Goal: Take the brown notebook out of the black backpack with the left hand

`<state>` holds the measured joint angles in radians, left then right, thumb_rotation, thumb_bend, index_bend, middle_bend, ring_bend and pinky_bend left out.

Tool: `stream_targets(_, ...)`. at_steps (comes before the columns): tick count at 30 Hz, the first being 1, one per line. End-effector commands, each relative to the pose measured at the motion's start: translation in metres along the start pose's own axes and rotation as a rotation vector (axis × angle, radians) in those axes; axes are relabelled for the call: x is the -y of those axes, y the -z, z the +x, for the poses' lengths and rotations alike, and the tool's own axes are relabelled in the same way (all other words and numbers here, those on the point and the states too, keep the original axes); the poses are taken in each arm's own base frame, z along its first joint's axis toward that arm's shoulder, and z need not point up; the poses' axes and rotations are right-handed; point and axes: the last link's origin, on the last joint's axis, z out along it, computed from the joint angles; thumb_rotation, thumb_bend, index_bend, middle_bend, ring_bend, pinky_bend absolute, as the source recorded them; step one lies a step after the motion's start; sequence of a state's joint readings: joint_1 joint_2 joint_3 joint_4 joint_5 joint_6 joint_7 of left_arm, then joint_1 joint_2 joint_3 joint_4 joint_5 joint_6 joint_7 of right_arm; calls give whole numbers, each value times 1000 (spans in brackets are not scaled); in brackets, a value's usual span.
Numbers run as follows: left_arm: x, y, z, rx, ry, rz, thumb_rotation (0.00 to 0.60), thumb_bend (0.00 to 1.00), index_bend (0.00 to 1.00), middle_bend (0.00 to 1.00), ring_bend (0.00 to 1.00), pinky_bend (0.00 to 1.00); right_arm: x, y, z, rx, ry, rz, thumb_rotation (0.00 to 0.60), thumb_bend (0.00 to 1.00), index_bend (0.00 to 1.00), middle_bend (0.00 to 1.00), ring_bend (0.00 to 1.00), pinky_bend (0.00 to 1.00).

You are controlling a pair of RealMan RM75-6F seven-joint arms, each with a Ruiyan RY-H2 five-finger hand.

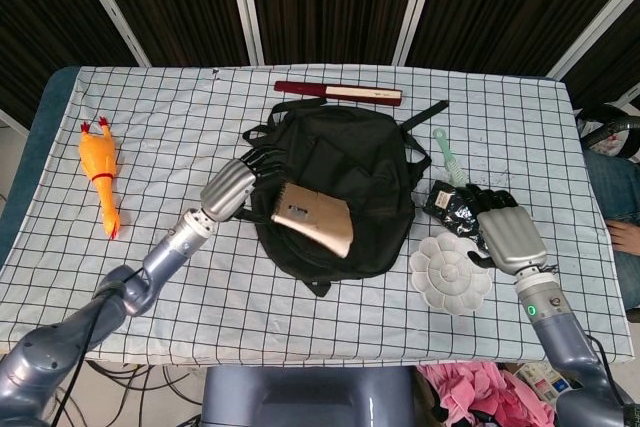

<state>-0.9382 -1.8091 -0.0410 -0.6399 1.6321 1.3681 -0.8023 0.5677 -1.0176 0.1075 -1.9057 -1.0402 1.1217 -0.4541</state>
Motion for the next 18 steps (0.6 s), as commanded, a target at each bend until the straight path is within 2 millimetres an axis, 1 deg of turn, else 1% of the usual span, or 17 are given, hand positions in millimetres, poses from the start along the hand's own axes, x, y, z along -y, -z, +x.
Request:
stream_targets(1, 7, 44, 34, 169, 19, 73, 600, 49, 234, 205, 5, 14, 0, 0, 0, -3, -3, -5, 600, 159, 57, 58, 113, 129)
stream_targets(3, 5, 59, 48, 232, 14, 116, 600, 35, 230, 195, 0, 5, 0, -1, 0, -2, -4, -6, 600, 158, 58, 59, 113, 129)
stream_targets(4, 2, 69, 59, 282, 21, 152, 600, 34, 231, 192, 0, 3, 1, -1, 0, -3, -4, -5, 600, 158, 57, 60, 113, 129)
stream_targets(7, -8, 82, 79, 343, 52, 215, 600, 34, 234, 176, 0, 0, 3, -2, 0, -5, -2, -2, 600, 158, 58, 60, 113, 129)
stream_targets(8, -10, 90, 88, 373, 56, 249, 600, 34, 233, 173, 0, 0, 3, -2, 0, -8, -2, -1, 600, 158, 58, 60, 113, 129)
stream_targets(10, -10, 98, 101, 415, 11, 290, 600, 36, 233, 165, 0, 0, 4, -3, 1, -10, -5, -1, 600, 158, 58, 60, 113, 129)
stream_targets(11, -6, 104, 109, 433, -46, 316, 600, 38, 233, 159, 0, 0, 4, -3, 2, -13, -7, -2, 600, 158, 58, 60, 113, 129)
stream_targets(14, -3, 113, 119, 418, -153, 366, 600, 43, 232, 154, 0, 0, 4, -3, 3, -18, -4, -5, 600, 158, 58, 60, 113, 129)
stream_targets(18, 1, 128, 120, 354, -313, 393, 600, 55, 231, 157, 0, 0, 1, -2, 5, -28, -4, -14, 600, 158, 58, 61, 113, 129)
